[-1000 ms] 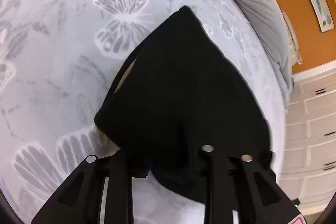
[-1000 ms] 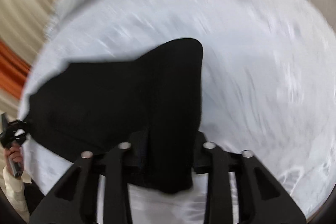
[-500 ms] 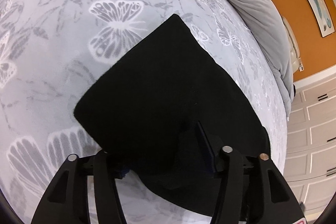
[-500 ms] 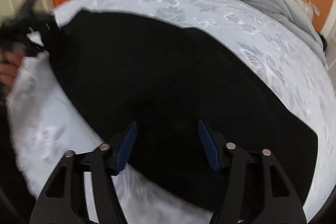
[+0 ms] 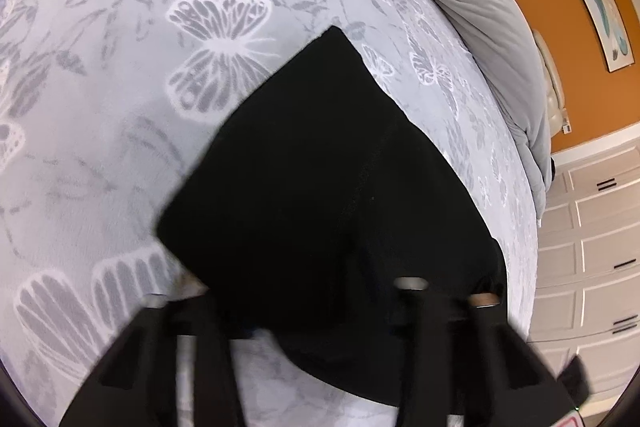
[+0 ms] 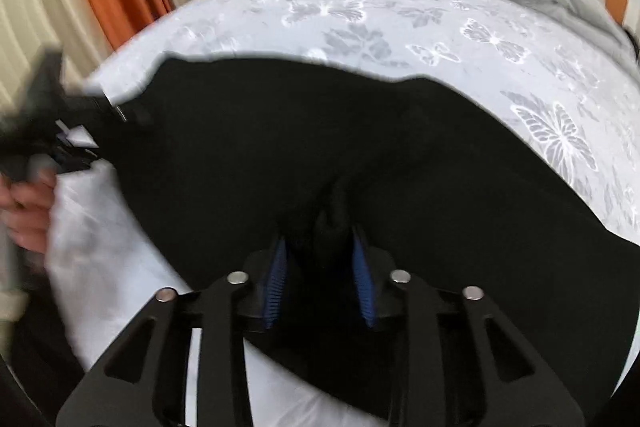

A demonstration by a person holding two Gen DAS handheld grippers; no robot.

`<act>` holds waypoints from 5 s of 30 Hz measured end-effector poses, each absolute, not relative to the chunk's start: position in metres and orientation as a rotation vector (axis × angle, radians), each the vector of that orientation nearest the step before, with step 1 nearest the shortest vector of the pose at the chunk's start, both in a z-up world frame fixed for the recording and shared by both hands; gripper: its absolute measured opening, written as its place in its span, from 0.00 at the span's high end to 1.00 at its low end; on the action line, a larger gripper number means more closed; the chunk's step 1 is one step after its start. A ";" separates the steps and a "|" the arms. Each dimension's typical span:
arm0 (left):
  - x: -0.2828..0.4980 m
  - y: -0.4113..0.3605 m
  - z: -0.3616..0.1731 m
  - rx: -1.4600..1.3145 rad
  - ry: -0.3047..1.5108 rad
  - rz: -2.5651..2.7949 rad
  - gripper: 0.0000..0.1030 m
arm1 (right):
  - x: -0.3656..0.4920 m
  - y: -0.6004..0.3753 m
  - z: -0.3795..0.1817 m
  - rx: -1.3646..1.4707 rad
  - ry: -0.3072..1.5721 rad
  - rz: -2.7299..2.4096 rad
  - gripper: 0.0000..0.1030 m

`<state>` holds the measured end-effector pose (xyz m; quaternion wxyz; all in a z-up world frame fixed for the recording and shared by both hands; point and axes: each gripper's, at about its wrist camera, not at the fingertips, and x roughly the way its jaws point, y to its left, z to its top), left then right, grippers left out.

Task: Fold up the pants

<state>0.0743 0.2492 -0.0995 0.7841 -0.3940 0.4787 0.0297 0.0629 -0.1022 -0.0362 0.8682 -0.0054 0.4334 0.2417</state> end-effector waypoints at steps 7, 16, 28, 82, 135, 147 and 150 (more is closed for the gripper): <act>0.057 0.170 -0.002 -0.628 0.772 -0.154 0.85 | 0.056 -0.207 -0.001 0.138 0.783 0.276 0.28; 0.051 -0.001 -0.070 -0.214 1.026 -0.306 0.25 | 0.053 -0.253 -0.043 0.282 0.937 0.253 0.28; 0.016 0.041 -0.029 -0.020 0.844 -0.159 0.14 | 0.084 -0.158 -0.074 0.366 1.051 0.484 0.18; 0.045 0.049 -0.048 -0.299 1.063 -0.275 0.43 | -0.005 -0.288 -0.019 0.277 0.843 0.219 0.48; 0.023 0.005 -0.032 -0.004 0.935 -0.172 0.24 | -0.004 -0.262 -0.066 0.294 1.055 0.266 0.36; -0.036 -0.094 -0.033 0.198 0.859 -0.543 0.16 | 0.005 -0.270 -0.049 0.384 1.065 0.338 0.87; -0.036 -0.131 -0.048 0.275 0.855 -0.556 0.16 | 0.011 -0.276 -0.059 0.441 1.098 0.319 0.85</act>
